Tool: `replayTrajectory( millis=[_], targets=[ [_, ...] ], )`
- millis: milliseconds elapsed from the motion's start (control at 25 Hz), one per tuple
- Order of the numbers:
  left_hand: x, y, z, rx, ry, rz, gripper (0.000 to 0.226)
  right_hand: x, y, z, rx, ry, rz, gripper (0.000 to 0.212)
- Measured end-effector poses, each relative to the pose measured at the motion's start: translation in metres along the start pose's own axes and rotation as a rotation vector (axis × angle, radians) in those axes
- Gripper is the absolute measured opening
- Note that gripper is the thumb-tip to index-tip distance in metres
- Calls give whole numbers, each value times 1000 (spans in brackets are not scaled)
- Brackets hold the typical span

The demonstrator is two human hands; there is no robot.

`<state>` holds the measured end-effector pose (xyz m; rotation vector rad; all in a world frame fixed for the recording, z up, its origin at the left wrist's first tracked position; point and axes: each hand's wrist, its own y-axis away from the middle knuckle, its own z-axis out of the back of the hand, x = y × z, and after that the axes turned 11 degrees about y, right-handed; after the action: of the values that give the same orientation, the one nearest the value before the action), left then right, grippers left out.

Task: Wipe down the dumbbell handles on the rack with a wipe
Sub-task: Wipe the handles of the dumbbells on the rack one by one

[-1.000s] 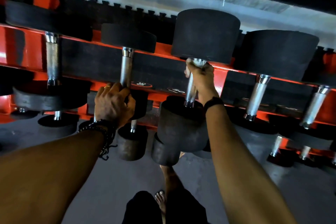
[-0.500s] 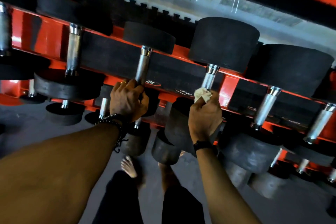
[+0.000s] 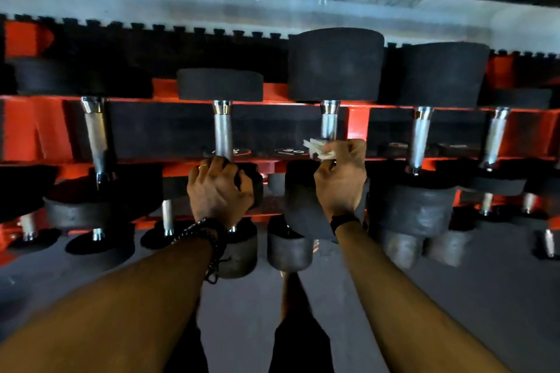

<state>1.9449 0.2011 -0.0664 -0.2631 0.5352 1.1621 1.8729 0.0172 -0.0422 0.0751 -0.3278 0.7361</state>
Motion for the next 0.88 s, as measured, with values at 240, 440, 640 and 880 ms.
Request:
replayTrajectory(
  millis=[240,440,640,880],
  targets=[
    [1,-1,3,68,4,-18,20,7,2,0,-51,32,-28,14],
    [4,0,3,90,7,-54,19,7,5,-4,-167,124,-47,32],
    [4,-1,1,79,1,-77,20,1,3,-9,-209,148,5,29],
    [7,-1,-2,71,28,-97,23,5,6,-4,-111,54,-52,21]
  ],
)
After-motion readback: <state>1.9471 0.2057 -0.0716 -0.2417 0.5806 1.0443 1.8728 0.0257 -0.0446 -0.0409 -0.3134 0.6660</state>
